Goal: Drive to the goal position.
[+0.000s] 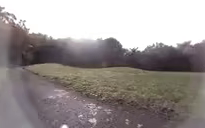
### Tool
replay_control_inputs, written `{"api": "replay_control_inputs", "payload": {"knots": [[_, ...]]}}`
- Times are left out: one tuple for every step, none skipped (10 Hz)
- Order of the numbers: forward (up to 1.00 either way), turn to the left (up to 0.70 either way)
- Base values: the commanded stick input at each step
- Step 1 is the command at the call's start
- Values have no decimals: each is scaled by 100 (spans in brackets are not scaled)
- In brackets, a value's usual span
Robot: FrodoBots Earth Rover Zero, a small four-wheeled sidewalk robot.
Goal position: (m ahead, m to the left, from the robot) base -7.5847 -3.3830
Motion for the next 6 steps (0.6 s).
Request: {"api": "replay_control_inputs", "payload": {"knots": [[0, -100], [0, -100], [0, -100], [0, -100], [0, -100], [0, -100]]}}
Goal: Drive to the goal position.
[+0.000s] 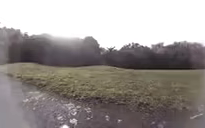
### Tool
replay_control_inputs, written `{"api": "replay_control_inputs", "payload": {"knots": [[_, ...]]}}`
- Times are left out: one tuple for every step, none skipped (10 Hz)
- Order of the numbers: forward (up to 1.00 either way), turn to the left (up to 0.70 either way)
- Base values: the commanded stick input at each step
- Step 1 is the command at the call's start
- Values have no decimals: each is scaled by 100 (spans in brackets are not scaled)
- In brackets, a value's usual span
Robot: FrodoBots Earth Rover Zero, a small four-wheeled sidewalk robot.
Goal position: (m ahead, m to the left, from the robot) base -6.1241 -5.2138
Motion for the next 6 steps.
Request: {"api": "replay_control_inputs", "payload": {"knots": [[0, -100], [0, -100], [0, -100], [0, -100], [0, -100], [0, -100]]}}
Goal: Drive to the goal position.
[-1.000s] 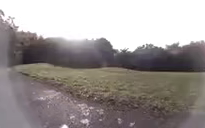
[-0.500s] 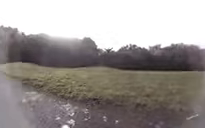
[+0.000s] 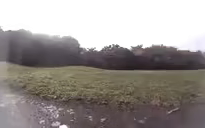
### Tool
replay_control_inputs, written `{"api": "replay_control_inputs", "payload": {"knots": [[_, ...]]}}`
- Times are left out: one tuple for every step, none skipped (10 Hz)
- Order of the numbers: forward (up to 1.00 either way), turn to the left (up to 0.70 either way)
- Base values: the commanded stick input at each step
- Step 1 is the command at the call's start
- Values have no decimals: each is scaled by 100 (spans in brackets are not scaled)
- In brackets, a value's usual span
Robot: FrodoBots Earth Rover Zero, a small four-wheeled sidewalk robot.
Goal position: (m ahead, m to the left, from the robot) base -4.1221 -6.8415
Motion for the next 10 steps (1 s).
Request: {"api": "replay_control_inputs", "payload": {"knots": [[0, -100], [0, -100], [0, -100], [0, -100], [0, -100], [0, -100], [0, -100], [0, -100], [0, -100], [0, -100]]}}
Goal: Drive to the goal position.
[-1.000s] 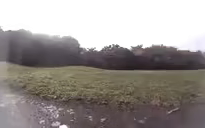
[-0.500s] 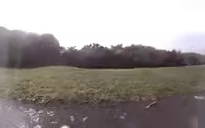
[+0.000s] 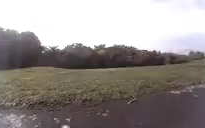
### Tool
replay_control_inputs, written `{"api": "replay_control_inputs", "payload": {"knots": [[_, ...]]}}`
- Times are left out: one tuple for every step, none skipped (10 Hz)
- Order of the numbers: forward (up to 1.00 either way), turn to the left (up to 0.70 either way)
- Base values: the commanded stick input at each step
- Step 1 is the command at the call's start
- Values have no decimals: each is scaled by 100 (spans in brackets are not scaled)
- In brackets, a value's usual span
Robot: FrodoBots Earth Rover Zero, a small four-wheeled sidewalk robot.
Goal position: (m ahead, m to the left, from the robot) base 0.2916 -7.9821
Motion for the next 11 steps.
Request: {"api": "replay_control_inputs", "payload": {"knots": [[0, -100], [0, -100], [0, -100], [0, -100], [0, -100], [0, -100], [0, -100], [0, -100], [0, -100], [0, -100], [0, -100]]}}
